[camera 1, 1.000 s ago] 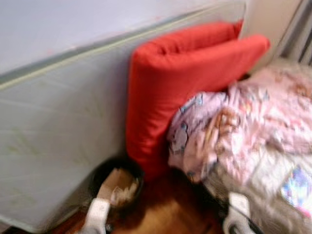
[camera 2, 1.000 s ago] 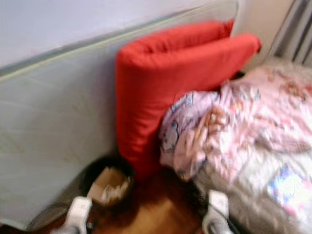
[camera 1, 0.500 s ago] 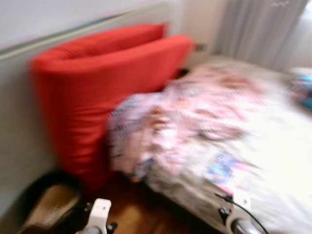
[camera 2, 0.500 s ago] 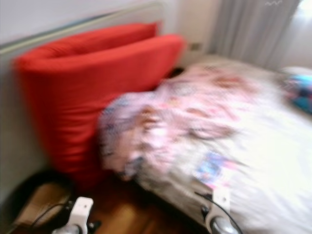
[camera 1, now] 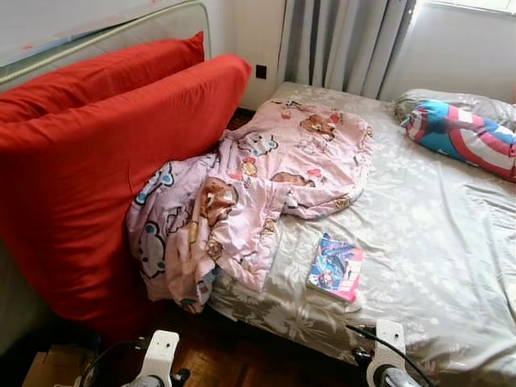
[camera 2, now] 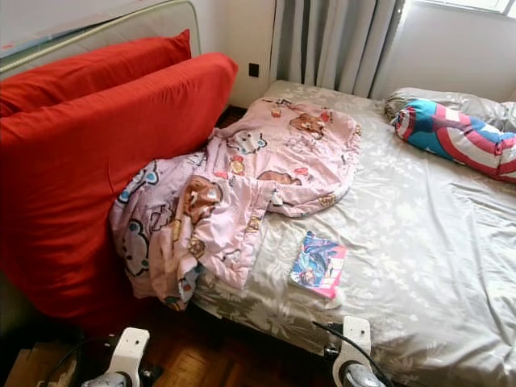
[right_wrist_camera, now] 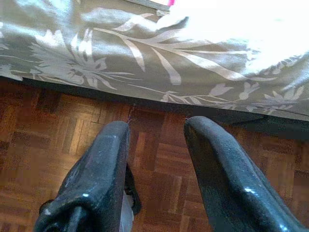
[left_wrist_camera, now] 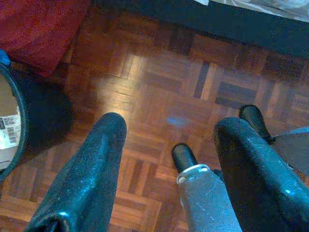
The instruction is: Clean up the room
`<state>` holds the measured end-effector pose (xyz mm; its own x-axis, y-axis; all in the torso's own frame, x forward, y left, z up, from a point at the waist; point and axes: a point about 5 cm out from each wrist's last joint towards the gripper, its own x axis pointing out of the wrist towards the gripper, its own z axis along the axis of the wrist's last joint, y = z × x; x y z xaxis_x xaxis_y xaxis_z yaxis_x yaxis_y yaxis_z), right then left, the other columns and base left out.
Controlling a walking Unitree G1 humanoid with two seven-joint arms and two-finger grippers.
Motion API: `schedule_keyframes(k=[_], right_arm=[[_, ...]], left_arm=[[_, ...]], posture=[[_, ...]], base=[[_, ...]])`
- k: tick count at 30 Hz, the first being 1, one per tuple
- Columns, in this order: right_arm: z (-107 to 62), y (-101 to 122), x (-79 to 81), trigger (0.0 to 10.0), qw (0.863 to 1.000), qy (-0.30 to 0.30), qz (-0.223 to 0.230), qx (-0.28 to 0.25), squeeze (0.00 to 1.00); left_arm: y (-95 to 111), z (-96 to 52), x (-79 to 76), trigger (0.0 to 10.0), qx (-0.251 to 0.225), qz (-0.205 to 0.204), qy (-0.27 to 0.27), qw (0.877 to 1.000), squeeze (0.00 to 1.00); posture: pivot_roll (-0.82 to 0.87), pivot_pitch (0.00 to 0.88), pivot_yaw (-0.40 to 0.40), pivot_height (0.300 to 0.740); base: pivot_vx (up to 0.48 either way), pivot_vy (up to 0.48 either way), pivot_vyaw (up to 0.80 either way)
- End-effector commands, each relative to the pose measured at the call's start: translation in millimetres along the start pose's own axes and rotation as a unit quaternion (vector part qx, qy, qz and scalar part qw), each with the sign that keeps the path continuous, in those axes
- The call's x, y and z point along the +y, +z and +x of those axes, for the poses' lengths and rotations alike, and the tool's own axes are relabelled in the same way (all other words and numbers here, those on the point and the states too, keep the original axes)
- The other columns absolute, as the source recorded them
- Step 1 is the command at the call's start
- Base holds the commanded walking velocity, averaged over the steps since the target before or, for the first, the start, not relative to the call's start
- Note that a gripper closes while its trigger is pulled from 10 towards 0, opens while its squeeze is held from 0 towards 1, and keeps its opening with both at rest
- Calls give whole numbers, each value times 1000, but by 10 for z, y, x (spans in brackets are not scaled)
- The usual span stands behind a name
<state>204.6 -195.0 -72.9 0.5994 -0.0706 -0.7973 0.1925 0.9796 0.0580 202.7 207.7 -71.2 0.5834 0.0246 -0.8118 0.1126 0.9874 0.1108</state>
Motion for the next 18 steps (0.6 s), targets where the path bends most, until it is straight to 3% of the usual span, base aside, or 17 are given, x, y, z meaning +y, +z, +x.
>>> schedule_keyframes(k=[1, 4, 9, 14, 18], right_arm=[[-2, -10, -16, 10000, 1000, -1, 0, 4, 0], [-1, -8, -15, 10000, 1000, -1, -1, 4, 0], [-1, -7, -14, 10000, 1000, -2, 0, 4, 0], [-1, -4, -15, 10000, 1000, -5, 5, 2, 0], [-2, 8, -15, 10000, 1000, -8, 13, -7, 0]], left_arm=[[-42, -4, -10, 10000, 6, 2, -1, 1000, 0], [-35, -4, -7, 10000, 4, 7, 0, 1000, 0], [-35, -4, -6, 10000, 4, 4, 0, 1000, 0], [-36, -4, -5, 10000, 4, -1, 1, 1000, 0], [-33, -4, -3, 10000, 3, -2, 1, 1000, 0]], posture=[[-86, 0, -35, 740], [-86, 0, -35, 740], [-86, 0, -35, 740], [-87, 0, -35, 740], [-88, 0, -35, 740]], base=[[0, 0, -669], [0, -100, -669], [0, -480, -666], [0, 0, -608], [0, 0, 0]])
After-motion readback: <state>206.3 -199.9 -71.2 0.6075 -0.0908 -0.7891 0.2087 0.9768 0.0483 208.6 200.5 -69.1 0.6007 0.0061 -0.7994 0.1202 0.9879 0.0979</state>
